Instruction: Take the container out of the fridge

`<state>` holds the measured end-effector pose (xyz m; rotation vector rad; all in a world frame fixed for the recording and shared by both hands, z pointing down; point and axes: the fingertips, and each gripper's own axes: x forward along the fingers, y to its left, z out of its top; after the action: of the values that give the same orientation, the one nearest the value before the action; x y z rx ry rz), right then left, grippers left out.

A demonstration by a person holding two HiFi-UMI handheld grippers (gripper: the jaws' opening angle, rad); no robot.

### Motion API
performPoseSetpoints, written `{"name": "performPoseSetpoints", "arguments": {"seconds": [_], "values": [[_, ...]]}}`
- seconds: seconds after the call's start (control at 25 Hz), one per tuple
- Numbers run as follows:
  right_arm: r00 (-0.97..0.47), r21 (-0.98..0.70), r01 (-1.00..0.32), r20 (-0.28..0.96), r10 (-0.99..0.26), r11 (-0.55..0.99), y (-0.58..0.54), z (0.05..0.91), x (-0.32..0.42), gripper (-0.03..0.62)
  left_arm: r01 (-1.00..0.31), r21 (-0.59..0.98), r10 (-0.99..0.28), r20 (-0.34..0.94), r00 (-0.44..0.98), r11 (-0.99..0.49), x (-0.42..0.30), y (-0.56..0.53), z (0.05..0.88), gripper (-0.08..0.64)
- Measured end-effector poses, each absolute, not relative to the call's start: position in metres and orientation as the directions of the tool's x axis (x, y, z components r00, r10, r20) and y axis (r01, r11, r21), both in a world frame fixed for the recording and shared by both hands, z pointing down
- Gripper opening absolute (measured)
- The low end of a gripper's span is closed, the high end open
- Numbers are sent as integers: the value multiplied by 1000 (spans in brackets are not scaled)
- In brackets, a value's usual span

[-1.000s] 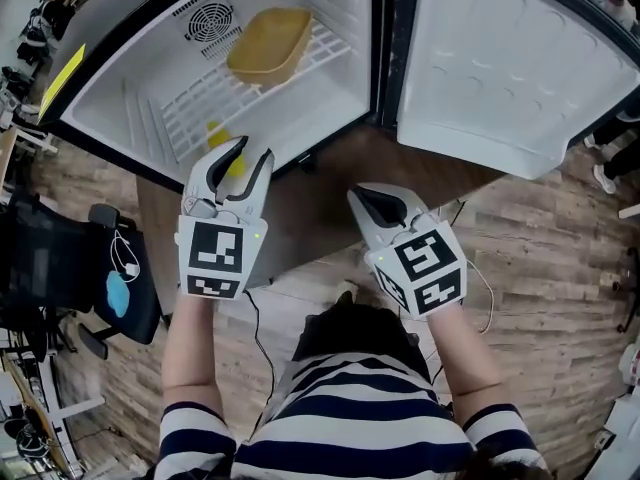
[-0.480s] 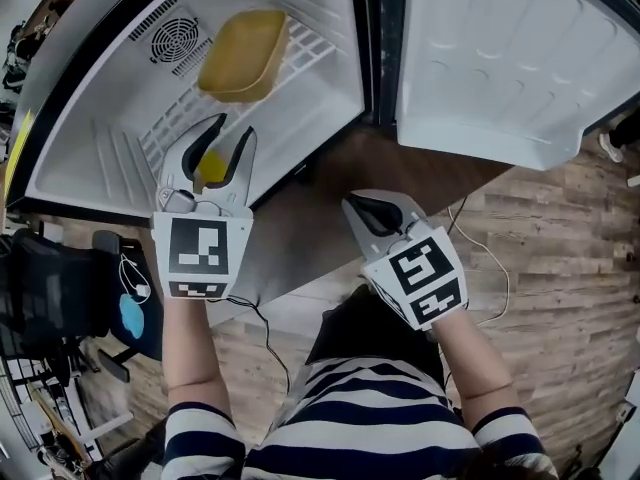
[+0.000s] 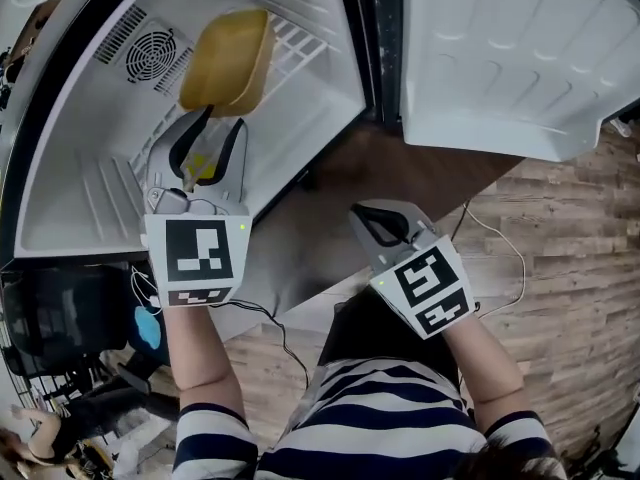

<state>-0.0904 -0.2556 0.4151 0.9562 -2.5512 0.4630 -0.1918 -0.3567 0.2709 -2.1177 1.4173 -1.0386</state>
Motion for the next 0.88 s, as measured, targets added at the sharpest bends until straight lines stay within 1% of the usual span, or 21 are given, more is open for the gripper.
{"name": "performPoseSetpoints", "arguments": {"seconds": [0.32, 0.56, 0.88], "values": [[-692, -206, -687, 476, -542, 697, -260, 437, -92, -3, -551, -689, -880, 414, 234, -470, -185, -372, 279, 0], [-696, -234, -687, 485, -529, 688, -261, 450, -93, -3, -474, -725, -862, 470, 191, -500, -191, -383, 289, 0], [-702, -273, -685, 494, -513, 675, -261, 468, -94, -3, -391, -740, -836, 511, 202, -547, -189, -386, 293, 0]]}}
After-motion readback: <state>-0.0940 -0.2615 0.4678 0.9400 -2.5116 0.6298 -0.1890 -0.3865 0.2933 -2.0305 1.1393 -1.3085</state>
